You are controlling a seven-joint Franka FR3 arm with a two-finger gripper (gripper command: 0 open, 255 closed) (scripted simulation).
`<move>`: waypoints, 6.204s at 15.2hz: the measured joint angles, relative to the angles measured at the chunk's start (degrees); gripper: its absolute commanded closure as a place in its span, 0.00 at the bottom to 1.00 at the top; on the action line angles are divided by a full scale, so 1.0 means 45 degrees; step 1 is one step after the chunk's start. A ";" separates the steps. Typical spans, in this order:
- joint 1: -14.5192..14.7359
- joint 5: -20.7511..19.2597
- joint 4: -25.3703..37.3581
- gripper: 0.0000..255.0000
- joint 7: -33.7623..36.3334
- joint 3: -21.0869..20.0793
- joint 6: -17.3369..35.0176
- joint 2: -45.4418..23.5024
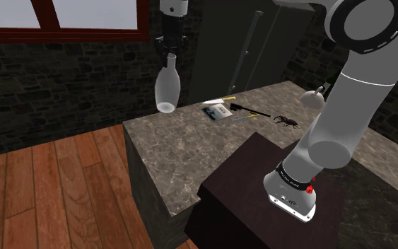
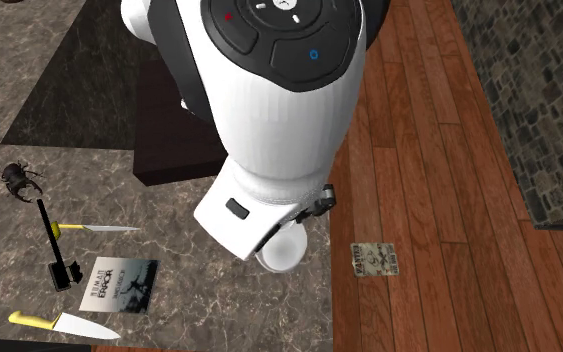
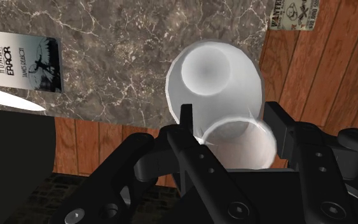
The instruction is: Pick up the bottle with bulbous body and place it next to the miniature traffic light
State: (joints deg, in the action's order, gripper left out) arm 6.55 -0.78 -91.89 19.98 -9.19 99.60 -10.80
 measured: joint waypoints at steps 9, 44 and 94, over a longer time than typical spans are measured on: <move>0.0018 -0.0016 0.1712 1.00 -0.0002 -0.0005 -0.1593 -0.0122; -0.3025 -0.0392 -0.3854 1.00 -0.6393 0.3460 -0.2469 0.6352; -0.6228 -0.1752 -0.4968 1.00 -1.6285 1.0686 0.1246 0.4435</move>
State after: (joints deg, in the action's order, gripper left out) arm -21.48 -8.66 -114.24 -53.31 38.90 105.21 9.16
